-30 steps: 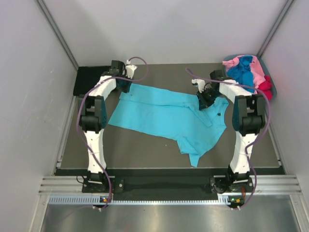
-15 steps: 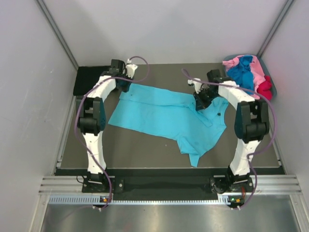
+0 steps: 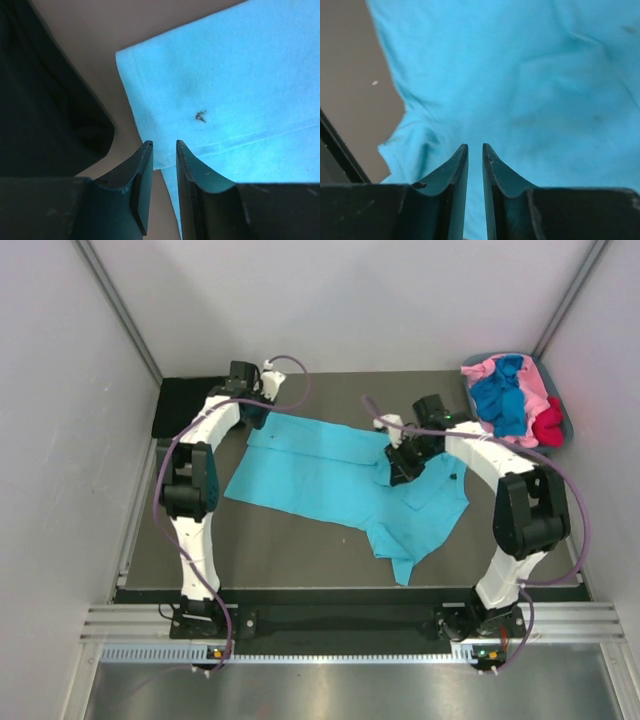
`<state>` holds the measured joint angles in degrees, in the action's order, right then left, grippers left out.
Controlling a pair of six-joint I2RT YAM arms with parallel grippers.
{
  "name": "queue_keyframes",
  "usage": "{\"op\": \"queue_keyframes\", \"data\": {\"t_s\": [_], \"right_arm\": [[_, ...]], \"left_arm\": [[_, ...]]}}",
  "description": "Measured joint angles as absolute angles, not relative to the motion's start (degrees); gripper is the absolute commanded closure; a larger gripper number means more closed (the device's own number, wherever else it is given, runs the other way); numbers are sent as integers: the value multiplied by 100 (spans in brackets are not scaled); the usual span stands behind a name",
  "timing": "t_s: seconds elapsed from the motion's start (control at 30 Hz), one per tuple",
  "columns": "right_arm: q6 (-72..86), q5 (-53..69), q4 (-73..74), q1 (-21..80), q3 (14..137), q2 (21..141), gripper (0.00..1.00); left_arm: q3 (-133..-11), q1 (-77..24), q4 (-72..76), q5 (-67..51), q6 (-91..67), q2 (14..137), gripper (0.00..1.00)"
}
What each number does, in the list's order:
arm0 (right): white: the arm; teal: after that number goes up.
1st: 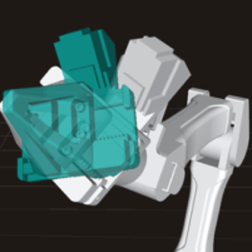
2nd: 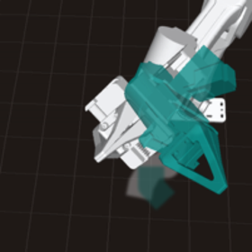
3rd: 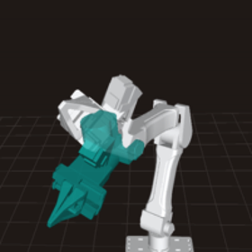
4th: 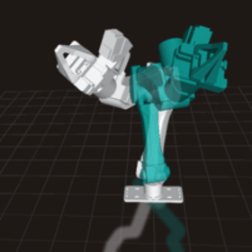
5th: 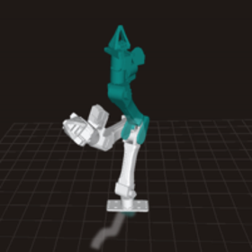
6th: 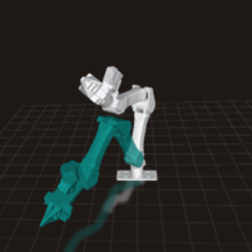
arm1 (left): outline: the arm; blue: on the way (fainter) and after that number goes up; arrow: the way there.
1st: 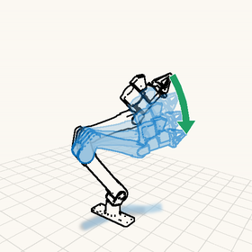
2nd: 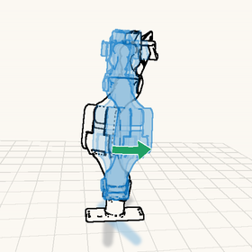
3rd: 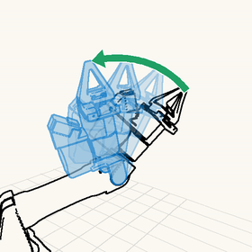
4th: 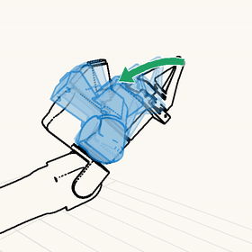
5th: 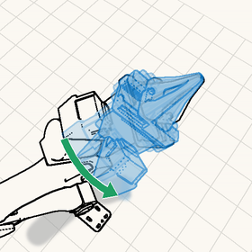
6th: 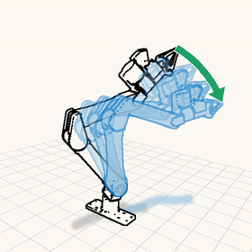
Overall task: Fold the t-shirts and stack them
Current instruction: Fold the tshirt
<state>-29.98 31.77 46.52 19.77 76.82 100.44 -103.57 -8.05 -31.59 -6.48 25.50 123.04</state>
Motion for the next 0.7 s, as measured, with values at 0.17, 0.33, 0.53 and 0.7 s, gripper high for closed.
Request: {"op": "queue_keyframes", "data": {"t_s": [0.17, 0.33, 0.53, 0.7], "right_arm": [[-2853, 3103, 4617, 856, 7913, 10162, 80], [-2849, 2893, 4484, 150, 8547, 10580, 81], [-2971, 2526, 4403, -215, 9037, 11380, 82], [-2993, 2029, 4344, -322, 9196, 11913, 82]], "left_arm": [[-10868, -836, -3151, -539, 2567, 12481, 69], [-11338, -836, -3092, -489, 2565, 12796, 68], [-11472, -838, -3109, -482, 2534, 13323, 68], [-11474, -847, -3131, -427, 2541, 13646, 66]]}}
